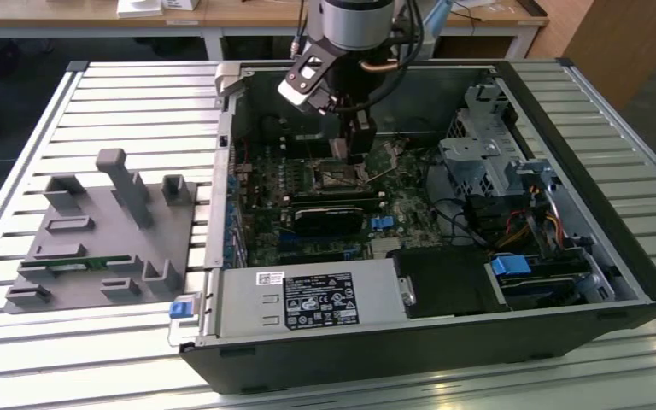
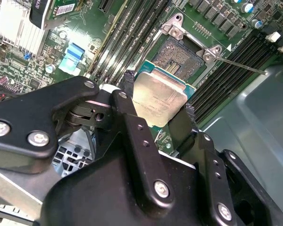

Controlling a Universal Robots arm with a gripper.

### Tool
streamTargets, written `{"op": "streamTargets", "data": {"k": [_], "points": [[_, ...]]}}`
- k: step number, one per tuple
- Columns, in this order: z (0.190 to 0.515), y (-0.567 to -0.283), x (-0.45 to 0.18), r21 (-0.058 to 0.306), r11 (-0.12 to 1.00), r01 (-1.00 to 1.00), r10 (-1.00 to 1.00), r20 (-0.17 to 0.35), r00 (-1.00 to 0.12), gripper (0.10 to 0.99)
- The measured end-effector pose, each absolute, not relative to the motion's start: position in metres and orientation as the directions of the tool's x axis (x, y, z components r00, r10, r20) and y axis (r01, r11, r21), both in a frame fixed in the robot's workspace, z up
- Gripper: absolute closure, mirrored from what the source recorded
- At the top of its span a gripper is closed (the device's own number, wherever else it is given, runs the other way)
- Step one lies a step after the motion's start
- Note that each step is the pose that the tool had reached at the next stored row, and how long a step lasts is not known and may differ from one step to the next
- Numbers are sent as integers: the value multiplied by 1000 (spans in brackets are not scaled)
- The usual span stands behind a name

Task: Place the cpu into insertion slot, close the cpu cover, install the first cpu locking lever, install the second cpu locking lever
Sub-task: 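Place the cpu into insertion slot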

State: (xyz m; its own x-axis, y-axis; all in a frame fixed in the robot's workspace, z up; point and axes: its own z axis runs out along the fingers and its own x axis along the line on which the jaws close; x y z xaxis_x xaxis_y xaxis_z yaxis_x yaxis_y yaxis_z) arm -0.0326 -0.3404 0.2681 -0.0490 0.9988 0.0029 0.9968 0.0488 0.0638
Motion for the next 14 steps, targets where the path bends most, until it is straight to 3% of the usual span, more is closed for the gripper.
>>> {"op": "streamTargets", "data": {"k": [14], "points": [[263, -340, -33, 60, 49, 997, 999, 3, -49, 545]]}}
